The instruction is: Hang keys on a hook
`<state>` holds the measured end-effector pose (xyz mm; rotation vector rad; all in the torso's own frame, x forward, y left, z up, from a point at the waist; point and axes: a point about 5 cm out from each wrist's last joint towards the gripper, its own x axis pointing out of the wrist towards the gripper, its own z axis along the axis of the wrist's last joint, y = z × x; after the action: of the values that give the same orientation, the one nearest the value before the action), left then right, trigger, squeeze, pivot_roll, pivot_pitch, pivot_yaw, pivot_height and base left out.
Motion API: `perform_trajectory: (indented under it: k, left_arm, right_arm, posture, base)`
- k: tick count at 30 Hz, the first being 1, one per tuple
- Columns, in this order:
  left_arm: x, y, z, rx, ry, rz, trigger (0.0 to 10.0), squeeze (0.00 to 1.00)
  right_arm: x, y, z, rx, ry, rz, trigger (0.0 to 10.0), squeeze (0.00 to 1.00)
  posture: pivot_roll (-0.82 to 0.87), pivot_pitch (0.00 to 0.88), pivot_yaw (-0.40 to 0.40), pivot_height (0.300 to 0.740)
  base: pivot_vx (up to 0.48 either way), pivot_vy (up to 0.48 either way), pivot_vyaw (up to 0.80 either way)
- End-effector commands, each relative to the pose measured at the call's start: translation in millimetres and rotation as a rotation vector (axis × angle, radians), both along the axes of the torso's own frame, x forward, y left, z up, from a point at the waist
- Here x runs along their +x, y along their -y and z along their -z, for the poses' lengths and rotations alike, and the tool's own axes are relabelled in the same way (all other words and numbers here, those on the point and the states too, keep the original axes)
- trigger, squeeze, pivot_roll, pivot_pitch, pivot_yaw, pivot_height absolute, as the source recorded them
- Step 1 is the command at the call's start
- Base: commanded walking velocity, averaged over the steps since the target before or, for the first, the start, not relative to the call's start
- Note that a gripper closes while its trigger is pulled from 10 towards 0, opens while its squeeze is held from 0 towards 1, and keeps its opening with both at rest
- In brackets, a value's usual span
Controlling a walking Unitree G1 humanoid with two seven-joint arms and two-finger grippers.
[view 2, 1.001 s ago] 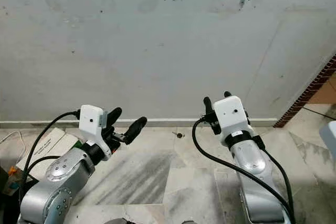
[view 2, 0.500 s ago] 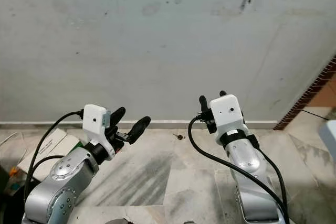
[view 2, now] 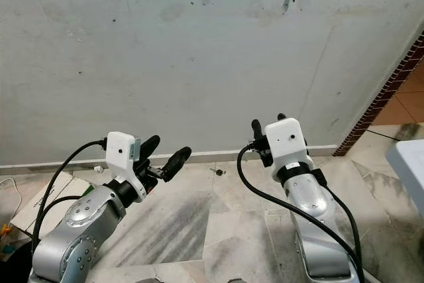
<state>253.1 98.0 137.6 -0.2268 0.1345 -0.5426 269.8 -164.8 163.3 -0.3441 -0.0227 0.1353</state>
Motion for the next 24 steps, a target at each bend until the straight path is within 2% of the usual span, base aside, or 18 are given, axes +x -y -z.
perform_trajectory:
  k: [1,24]
  left_arm:
    - [0.8,-0.6,-0.7,-0.001,-0.001,0.008,10.0,0.0]
    - [-1.1,-0.6,-1.0,-0.025,0.002,0.008,10.0,0.0]
  right_arm:
    - [0.9,0.1,-0.2,0.002,-0.008,0.006,10.0,0.0]
    - [1.3,-1.8,0.9,-0.008,-0.01,-0.005,10.0,0.0]
  posture:
    - [-0.08,0.108,0.053,0.74]
    - [-0.08,0.102,0.048,0.74]
  base:
    - [0.0,0.0,-0.77]
    - [0.0,0.0,-0.77]
